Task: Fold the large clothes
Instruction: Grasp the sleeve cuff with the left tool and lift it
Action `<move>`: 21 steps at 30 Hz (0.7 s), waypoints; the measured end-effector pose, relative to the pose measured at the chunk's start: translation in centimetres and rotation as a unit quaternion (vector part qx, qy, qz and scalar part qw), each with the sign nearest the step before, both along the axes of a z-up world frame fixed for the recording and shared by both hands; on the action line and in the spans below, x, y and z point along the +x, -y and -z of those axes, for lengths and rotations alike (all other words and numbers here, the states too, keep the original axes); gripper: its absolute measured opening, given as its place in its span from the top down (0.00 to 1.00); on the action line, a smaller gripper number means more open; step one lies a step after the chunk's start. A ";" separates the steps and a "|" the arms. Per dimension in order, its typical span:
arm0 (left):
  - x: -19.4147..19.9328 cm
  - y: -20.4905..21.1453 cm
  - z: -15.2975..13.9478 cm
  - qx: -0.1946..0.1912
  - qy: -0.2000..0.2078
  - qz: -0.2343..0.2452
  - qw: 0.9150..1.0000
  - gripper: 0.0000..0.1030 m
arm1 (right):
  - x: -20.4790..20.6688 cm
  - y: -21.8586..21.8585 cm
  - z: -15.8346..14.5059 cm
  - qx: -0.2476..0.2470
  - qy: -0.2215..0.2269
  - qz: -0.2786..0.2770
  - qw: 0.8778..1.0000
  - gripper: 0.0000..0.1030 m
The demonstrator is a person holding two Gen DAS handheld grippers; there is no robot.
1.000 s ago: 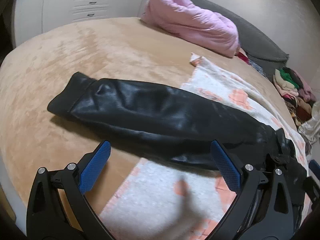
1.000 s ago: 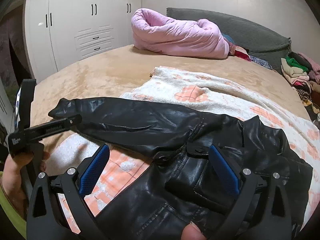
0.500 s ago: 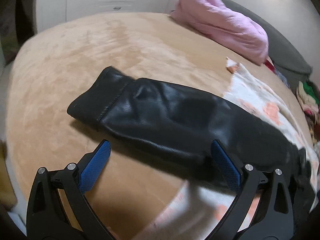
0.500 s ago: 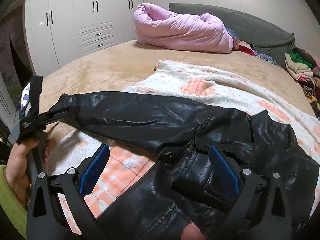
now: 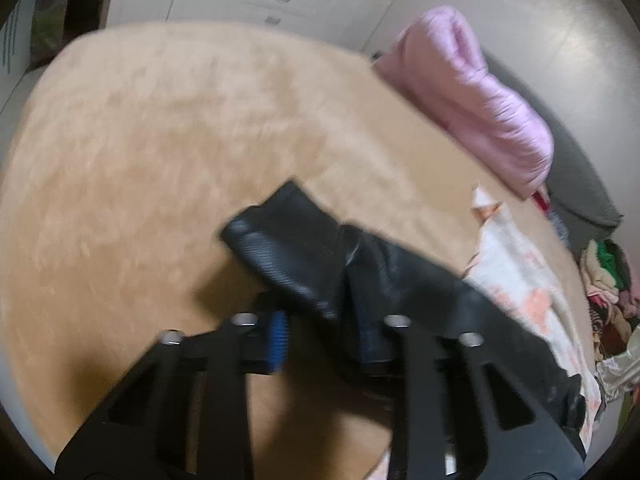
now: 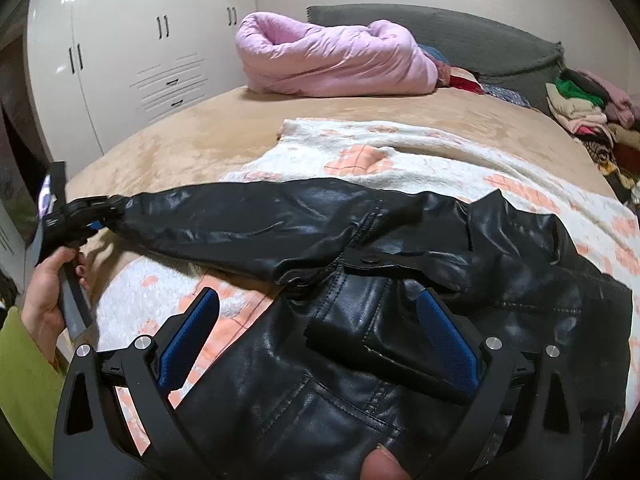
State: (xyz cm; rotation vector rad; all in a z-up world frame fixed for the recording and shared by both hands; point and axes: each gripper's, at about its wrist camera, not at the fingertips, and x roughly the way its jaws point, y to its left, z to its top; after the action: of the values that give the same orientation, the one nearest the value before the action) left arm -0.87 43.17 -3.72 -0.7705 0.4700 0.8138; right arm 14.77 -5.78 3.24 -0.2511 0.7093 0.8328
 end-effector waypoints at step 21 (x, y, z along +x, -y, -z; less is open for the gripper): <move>0.7 11.6 -9.9 0.107 0.122 0.162 0.973 0.95 | 0.8 6.1 -0.4 0.034 -0.031 0.051 0.998 0.04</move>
State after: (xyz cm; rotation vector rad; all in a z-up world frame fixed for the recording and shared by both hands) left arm -0.19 31.53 6.13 -0.5645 0.2711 0.4490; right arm 15.59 -11.88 3.67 -0.1275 0.7448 0.7688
